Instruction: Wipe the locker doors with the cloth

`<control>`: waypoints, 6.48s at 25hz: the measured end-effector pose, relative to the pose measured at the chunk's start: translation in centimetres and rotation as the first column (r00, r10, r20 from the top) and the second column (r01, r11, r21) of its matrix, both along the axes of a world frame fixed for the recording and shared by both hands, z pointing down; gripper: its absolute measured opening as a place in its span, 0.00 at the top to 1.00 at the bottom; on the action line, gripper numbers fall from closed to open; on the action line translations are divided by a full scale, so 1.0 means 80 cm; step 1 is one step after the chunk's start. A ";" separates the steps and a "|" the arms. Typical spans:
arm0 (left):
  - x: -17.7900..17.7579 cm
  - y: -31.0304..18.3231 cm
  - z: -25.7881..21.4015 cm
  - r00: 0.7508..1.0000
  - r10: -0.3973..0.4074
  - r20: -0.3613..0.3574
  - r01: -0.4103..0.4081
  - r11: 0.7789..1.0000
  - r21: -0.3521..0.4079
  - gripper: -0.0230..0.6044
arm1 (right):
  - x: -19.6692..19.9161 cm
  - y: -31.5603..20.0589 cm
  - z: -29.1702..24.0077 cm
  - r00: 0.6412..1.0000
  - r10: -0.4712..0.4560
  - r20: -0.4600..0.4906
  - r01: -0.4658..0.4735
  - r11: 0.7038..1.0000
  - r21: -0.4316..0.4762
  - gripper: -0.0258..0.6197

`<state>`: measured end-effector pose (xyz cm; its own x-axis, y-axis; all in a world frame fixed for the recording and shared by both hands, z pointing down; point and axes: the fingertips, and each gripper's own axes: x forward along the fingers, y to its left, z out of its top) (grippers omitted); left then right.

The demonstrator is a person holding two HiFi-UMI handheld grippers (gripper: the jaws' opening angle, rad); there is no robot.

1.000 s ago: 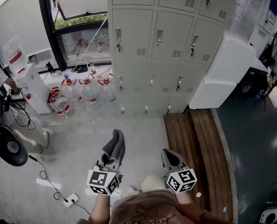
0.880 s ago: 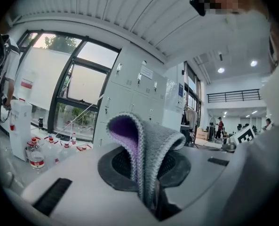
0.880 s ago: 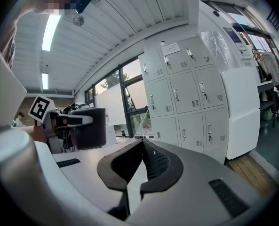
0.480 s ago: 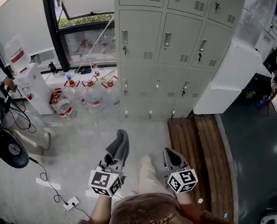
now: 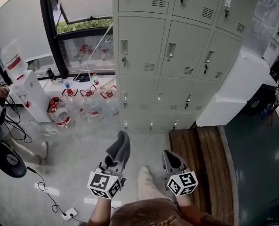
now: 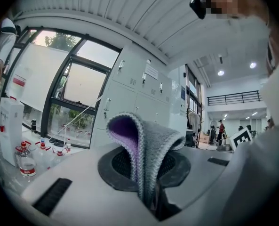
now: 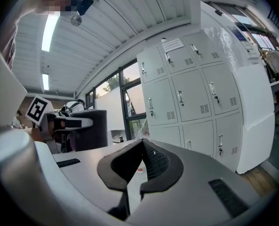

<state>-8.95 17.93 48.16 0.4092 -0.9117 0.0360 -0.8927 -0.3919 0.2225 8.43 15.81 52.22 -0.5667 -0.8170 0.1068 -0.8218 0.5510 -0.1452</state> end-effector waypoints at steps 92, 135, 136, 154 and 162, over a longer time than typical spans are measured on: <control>-0.160 -0.621 -0.313 0.980 -0.191 0.046 0.171 0.944 0.283 0.90 | -0.058 -0.384 -0.036 0.993 -0.113 0.046 0.114 0.993 -0.037 0.96; 0.049 -0.666 -0.321 0.981 0.102 0.165 -0.149 0.940 0.306 0.90 | -0.037 -0.412 -0.028 0.998 -0.055 0.042 0.058 0.996 -0.064 0.96; 0.057 -0.667 -0.320 0.980 0.109 0.169 -0.157 0.939 0.306 0.90 | -0.034 -0.412 -0.028 0.998 -0.048 0.041 0.051 0.997 -0.064 0.96; 0.155 -0.653 -0.288 0.945 0.279 0.172 -0.316 0.912 0.261 0.90 | 0.002 -0.396 -0.030 0.999 0.045 0.030 -0.043 0.997 -0.065 0.96; 0.139 -0.614 -0.290 0.941 0.297 0.159 -0.331 0.902 0.277 0.90 | -0.013 -0.395 -0.030 0.999 0.013 0.033 -0.010 0.998 -0.063 0.96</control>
